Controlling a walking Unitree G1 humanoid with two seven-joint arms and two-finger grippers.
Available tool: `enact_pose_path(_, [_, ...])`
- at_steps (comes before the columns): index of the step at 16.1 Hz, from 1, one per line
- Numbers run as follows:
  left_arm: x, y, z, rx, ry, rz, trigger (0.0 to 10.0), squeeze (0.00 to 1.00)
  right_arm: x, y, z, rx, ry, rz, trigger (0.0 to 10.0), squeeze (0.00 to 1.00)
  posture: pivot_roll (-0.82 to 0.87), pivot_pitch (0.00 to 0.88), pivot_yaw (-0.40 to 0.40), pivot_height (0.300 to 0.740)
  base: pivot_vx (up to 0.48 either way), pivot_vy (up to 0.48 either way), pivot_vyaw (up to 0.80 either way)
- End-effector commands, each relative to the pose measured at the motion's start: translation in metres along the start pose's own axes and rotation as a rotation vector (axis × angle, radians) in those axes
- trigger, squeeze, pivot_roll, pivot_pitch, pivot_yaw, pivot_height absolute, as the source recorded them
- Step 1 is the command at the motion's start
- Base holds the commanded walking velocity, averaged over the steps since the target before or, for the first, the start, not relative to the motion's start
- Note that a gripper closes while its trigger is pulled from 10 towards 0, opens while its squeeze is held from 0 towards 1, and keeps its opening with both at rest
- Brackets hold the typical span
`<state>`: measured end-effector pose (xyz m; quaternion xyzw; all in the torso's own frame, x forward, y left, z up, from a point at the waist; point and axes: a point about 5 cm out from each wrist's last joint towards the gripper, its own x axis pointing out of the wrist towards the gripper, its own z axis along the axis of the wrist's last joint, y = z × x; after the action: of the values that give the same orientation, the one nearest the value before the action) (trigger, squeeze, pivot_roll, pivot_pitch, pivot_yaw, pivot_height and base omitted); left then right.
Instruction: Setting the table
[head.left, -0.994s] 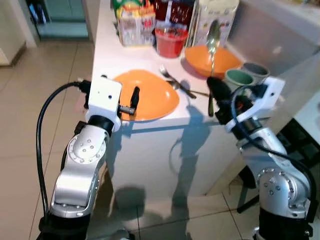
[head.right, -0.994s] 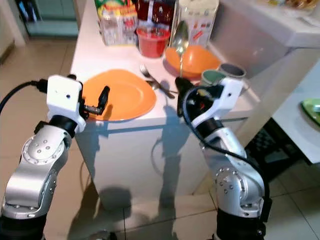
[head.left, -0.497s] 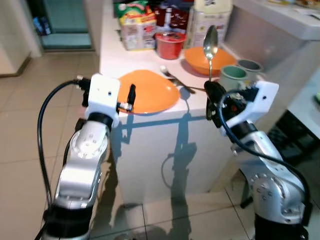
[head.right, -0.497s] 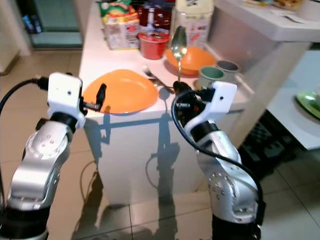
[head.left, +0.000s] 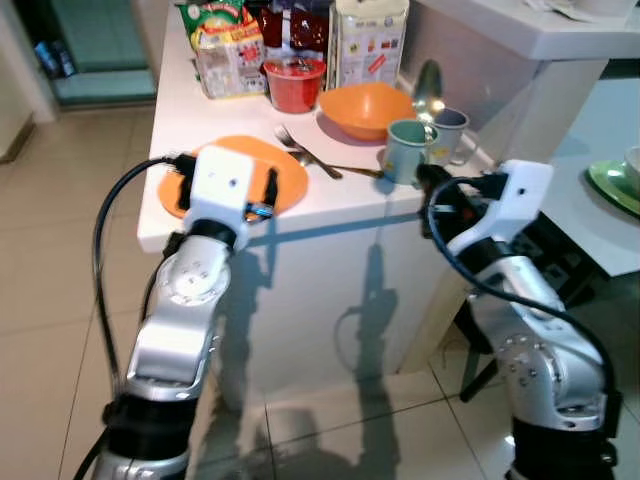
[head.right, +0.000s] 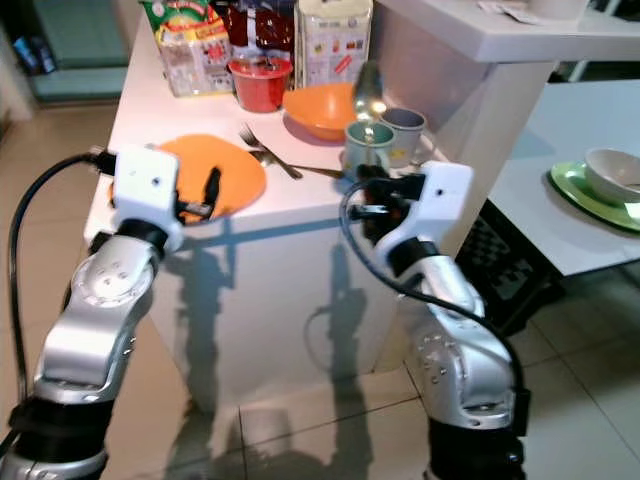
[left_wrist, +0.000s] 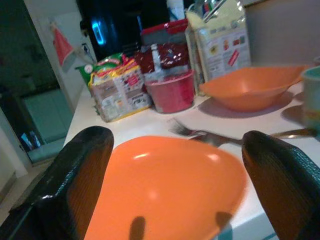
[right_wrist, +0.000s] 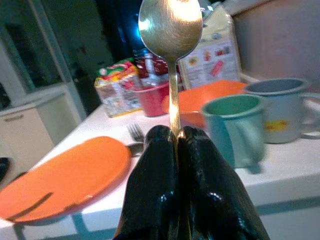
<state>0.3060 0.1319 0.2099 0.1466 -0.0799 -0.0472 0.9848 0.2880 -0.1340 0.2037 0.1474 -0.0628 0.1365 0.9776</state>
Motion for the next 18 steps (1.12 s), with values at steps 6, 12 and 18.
enact_pose_path(6, [0.004, 0.0, 0.002, 0.041, -0.022, 0.022, 10.0, 0.0, 0.007, 0.001, 0.002, -0.048, -0.01, 0.012, 10.0, 0.0, 0.0, 0.0, -0.047, 0.74, 0.0, -0.48, 0.49])
enact_pose_path(12, [0.007, -0.002, 0.003, 0.047, -0.028, 0.027, 10.0, 0.0, 0.008, -0.006, 0.005, -0.038, -0.027, -0.03, 10.0, 0.0, -0.02, 0.0, -0.044, 0.74, 0.0, -0.48, 0.33])
enact_pose_path(18, [0.009, -0.003, 0.003, 0.05, -0.032, 0.028, 10.0, 0.0, 0.006, -0.014, 0.004, -0.039, -0.017, -0.075, 10.0, 0.0, -0.03, 0.0, -0.041, 0.74, 0.0, -0.48, 0.0])
